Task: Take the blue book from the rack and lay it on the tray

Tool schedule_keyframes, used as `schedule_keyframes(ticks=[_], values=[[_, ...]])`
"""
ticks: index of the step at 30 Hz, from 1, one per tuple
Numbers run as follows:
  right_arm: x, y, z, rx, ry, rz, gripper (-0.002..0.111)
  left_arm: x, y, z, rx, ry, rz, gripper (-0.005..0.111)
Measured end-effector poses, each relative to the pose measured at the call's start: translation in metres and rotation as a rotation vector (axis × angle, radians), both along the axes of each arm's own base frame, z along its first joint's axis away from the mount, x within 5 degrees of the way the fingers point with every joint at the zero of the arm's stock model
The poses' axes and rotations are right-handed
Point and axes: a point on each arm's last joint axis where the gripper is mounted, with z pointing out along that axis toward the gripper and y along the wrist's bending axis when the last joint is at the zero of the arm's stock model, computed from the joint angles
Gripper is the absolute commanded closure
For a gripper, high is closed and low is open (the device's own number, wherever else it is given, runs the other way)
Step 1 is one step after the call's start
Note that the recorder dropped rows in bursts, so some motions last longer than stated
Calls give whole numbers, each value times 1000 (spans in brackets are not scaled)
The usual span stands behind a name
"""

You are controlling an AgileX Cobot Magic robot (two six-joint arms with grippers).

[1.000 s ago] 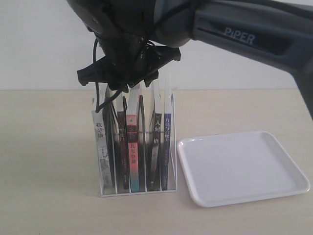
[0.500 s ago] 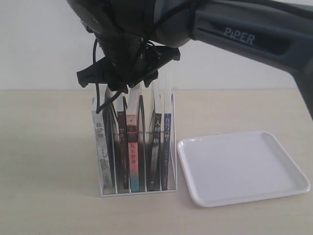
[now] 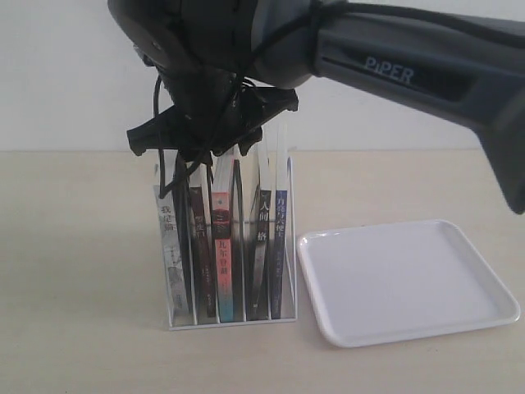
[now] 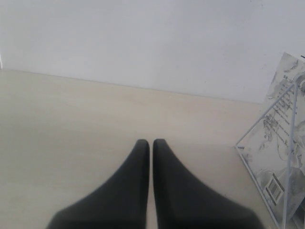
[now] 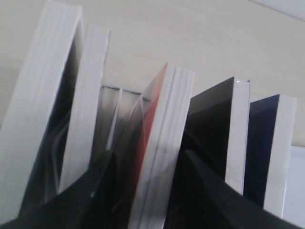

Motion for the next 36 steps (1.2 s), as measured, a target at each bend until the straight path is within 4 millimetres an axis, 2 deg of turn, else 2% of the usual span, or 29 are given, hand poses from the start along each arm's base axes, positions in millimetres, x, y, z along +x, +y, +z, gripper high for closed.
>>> schedule_keyframes(ticks=[10, 12, 13, 16, 21, 25, 30, 36], values=[[3, 3, -12, -26, 13, -4, 67, 0, 0, 0, 0, 0, 0, 103], [4, 3, -14, -32, 12, -4, 73, 0, 0, 0, 0, 0, 0, 103], [4, 3, -14, -32, 12, -4, 86, 0, 0, 0, 0, 0, 0, 103], [4, 3, -14, -29, 11, -8, 109, 0, 0, 0, 0, 0, 0, 103], [3, 3, -13, -23, 11, -10, 108, 0, 0, 0, 0, 0, 0, 103], [0, -1, 0, 12, -3, -32, 108, 0, 0, 0, 0, 0, 0, 103], [-14, -21, 53, 106, -79, -45, 108, 0, 0, 0, 0, 0, 0, 103], [-19, -28, 69, 131, -105, -48, 108, 0, 0, 0, 0, 0, 0, 103]])
